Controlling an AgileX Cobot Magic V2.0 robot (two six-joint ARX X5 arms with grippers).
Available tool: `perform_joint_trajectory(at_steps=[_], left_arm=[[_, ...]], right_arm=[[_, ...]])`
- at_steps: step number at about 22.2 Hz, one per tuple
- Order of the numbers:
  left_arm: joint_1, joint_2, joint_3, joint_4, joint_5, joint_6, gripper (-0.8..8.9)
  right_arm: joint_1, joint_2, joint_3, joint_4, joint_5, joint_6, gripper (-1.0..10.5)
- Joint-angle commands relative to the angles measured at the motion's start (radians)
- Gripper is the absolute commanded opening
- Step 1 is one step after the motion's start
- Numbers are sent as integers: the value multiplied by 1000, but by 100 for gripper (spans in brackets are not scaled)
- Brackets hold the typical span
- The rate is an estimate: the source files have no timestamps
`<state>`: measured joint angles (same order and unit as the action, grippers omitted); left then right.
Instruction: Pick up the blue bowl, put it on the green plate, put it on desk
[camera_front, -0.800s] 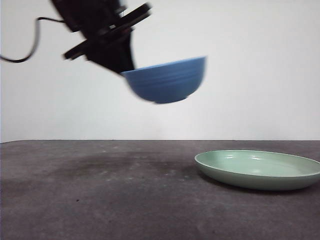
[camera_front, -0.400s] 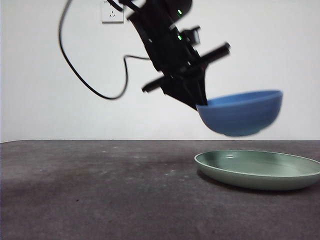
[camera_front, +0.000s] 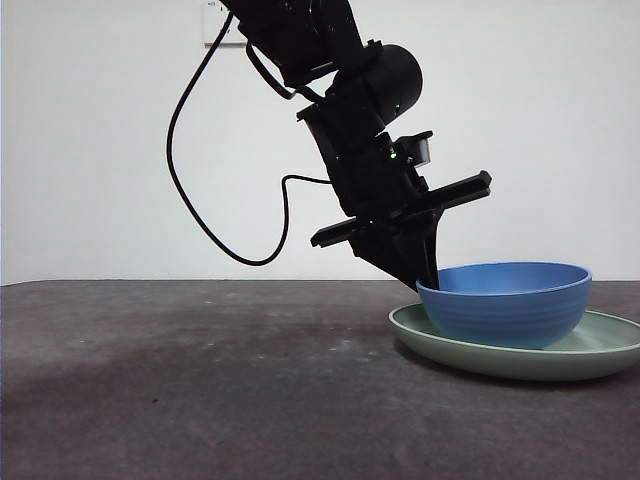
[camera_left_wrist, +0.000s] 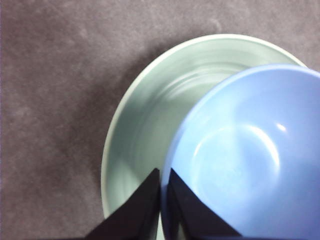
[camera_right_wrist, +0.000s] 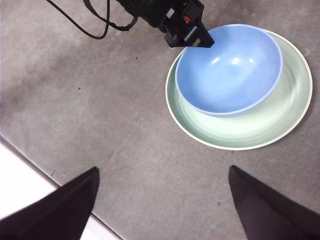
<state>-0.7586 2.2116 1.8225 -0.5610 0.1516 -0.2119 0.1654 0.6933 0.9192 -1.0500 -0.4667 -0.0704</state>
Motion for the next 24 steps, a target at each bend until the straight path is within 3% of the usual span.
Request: perform_joint_trajectory(at_steps=[1, 3, 6, 8, 14, 24], left_arm=[[-16, 30, 34, 8, -5, 14, 19], [-16, 30, 34, 5, -5, 20, 42], [-16, 30, 34, 1, -5, 20, 185], [-16, 29, 34, 1, -5, 19, 220], [-4, -44, 34, -32, -4, 20, 220], [92, -467, 33, -237, -4, 88, 224]], right_arm=[[3, 3, 18, 5, 3, 11, 416], [3, 3, 18, 5, 3, 11, 416], [3, 3, 18, 2, 3, 11, 416], [3, 3, 18, 1, 3, 11, 416], [3, 3, 18, 2, 3, 11, 416], [3, 3, 18, 2, 4, 11, 416]])
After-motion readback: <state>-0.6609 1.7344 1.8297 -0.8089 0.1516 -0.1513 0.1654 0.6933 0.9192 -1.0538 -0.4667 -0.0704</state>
